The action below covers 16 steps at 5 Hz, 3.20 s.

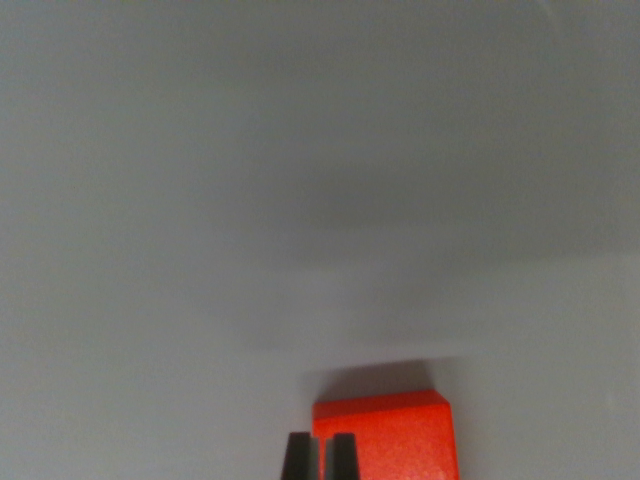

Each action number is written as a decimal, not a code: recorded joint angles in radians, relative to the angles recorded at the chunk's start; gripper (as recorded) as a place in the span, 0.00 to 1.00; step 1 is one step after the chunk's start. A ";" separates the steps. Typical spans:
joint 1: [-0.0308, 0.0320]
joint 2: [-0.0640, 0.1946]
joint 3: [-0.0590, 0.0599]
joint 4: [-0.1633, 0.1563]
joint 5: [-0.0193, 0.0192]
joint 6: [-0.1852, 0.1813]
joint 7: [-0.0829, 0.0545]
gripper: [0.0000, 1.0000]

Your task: Reach red block

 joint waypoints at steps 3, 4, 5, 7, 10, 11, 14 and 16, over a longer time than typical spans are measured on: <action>-0.0034 0.011 -0.005 -0.022 0.0013 -0.030 -0.005 0.00; -0.0064 0.021 -0.010 -0.042 0.0024 -0.057 -0.009 0.00; -0.0064 0.021 -0.010 -0.042 0.0024 -0.057 -0.009 0.00; -0.0088 0.029 -0.014 -0.058 0.0033 -0.078 -0.012 0.00; -0.0121 0.039 -0.019 -0.080 0.0045 -0.107 -0.016 0.00; -0.0121 0.039 -0.019 -0.080 0.0045 -0.107 -0.016 0.00; -0.0128 0.042 -0.020 -0.084 0.0048 -0.113 -0.017 0.00; -0.0128 0.042 -0.020 -0.084 0.0048 -0.113 -0.017 0.00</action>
